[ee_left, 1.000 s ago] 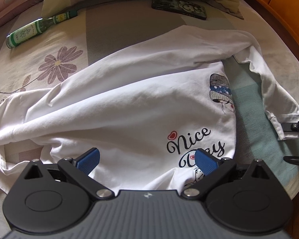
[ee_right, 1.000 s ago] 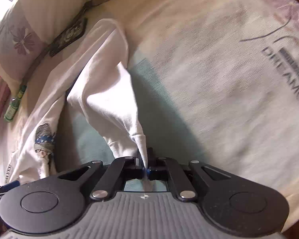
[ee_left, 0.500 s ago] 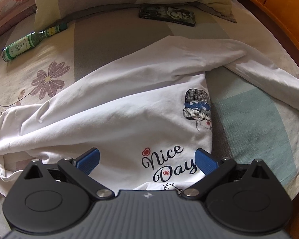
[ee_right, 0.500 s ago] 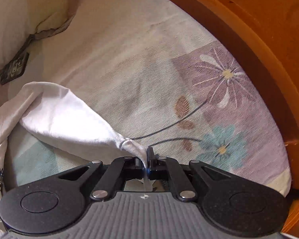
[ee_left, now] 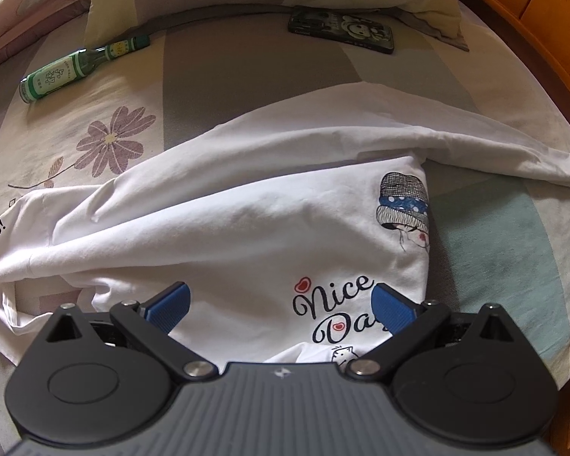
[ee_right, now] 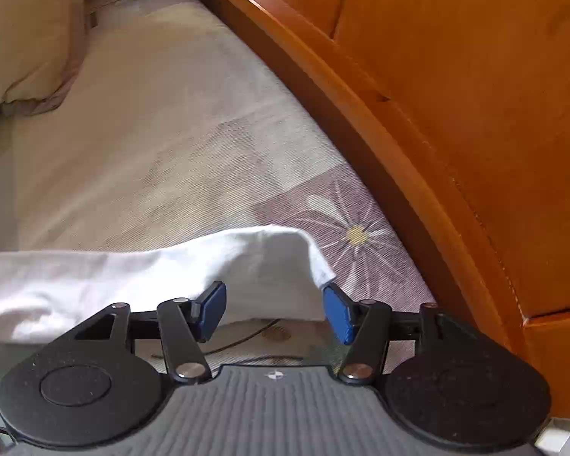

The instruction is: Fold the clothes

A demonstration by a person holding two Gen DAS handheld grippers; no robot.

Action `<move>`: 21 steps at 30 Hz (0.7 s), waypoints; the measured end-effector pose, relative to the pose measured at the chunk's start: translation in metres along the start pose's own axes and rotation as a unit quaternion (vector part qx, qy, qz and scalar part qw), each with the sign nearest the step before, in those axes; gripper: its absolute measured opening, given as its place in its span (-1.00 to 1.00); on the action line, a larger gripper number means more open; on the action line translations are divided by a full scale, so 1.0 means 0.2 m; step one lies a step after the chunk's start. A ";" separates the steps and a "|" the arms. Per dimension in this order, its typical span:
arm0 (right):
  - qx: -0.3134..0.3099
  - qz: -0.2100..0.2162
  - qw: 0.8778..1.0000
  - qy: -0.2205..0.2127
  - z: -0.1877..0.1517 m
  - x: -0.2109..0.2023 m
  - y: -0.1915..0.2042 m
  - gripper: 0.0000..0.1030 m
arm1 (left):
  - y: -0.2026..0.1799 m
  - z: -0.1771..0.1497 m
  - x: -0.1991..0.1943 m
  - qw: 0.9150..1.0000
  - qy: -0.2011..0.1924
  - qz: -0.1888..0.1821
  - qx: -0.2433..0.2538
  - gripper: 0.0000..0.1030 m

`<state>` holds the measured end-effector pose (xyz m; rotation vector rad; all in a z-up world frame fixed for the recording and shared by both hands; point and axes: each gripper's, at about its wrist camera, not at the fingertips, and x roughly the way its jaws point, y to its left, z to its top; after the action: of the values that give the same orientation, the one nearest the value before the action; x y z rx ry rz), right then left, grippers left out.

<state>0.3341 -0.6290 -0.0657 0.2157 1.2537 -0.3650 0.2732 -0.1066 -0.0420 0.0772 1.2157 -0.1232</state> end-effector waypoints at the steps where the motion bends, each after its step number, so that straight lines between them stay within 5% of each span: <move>1: -0.005 0.005 1.000 -0.002 -0.05 -0.03 0.05 0.25 | 0.02 -0.01 0.00 1.000 0.000 0.001 -0.003 0.95; 5: -0.025 0.041 0.999 -0.002 -0.25 -0.12 0.28 0.53 | 0.11 -0.04 0.00 1.000 0.003 0.004 -0.013 0.95; 8: -0.046 0.103 0.993 0.028 -0.44 -0.14 0.51 0.55 | 0.19 -0.08 0.01 1.000 0.009 0.005 -0.018 0.95; 16: -0.113 0.221 0.963 0.103 -0.79 -0.20 1.17 0.55 | 0.46 -0.25 0.01 0.999 0.030 0.010 -0.043 0.95; 21: -0.156 0.269 0.944 0.109 -0.89 -0.30 1.43 0.70 | 0.63 -0.39 0.02 0.996 0.048 -0.003 -0.076 0.95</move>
<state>0.2709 -0.2922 -0.0729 0.3224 1.3922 0.3374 0.2187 0.0283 -0.0742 -0.0538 1.3181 -0.0330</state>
